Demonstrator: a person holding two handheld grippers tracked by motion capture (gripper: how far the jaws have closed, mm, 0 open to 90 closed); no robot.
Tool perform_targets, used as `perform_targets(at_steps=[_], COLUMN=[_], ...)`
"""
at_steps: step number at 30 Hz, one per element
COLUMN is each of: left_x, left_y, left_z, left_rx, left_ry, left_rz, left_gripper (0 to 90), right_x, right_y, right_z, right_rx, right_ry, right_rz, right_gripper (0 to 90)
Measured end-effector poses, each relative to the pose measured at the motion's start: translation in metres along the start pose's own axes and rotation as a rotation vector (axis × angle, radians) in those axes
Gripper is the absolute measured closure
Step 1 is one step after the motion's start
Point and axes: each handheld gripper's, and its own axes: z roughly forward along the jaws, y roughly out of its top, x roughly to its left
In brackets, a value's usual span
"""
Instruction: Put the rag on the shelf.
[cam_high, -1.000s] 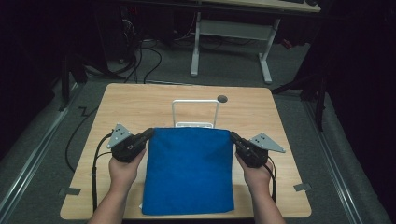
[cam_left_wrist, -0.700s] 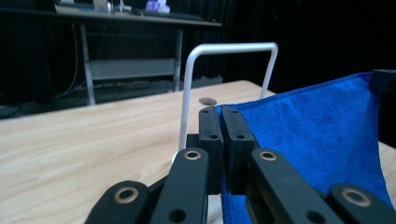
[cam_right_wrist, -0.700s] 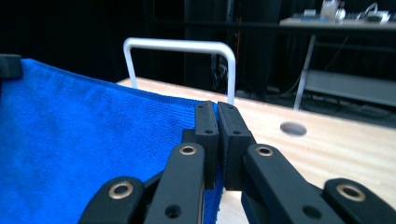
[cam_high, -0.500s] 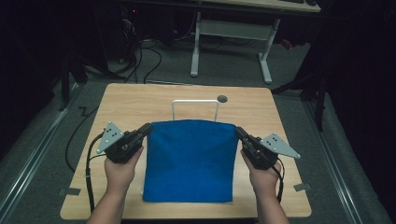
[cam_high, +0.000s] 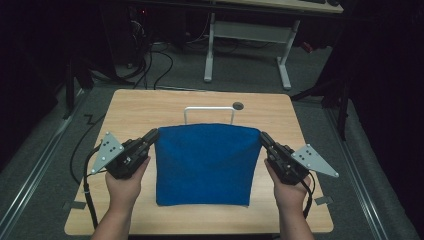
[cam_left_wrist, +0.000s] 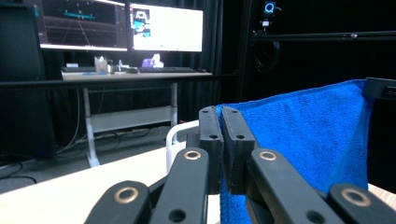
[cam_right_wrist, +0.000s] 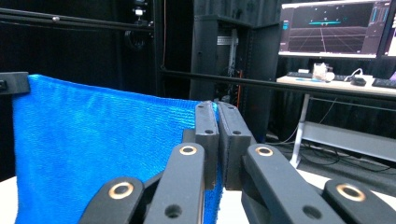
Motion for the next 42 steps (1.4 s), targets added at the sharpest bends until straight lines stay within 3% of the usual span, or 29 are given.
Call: perform_targets(at_steps=[4, 9, 17, 24, 32, 39, 42], left_x=[0.004, 0.014, 0.023, 0.034, 0.049, 0.061, 0.066], left_y=[-0.001, 0.004, 0.039, 0.056, 0.064, 0.068, 0.068], left_z=[0.012, 0.024, 0.045, 0.066, 0.083, 0.094, 0.107], left_rx=[0.02, 0.029, 0.006, 0.019, 0.043, 0.063, 0.11], left_ry=[0.006, 0.0, 0.005, 0.016, 0.06, 0.056, 0.067], left_rz=[0.02, 0.004, 0.061, 0.084, 0.093, 0.093, 0.128], left_gripper=[88.3, 88.4, 88.4, 88.4, 88.4, 88.5, 88.5], right_x=[-0.002, -0.006, -0.015, -0.021, -0.035, -0.049, -0.057], right_y=[0.001, 0.006, 0.035, 0.051, 0.061, 0.063, 0.064], right_z=[0.003, 0.014, 0.034, 0.047, 0.059, 0.072, 0.083], right_rx=[0.008, 0.018, 0.0, 0.001, -0.001, 0.017, 0.027], right_ry=[-0.005, -0.015, -0.03, -0.042, -0.063, -0.085, -0.105], right_rz=[0.002, -0.018, -0.048, -0.068, -0.041, -0.01, -0.013], right_gripper=[88.3, 88.4, 88.4, 88.4, 88.4, 88.7, 88.9])
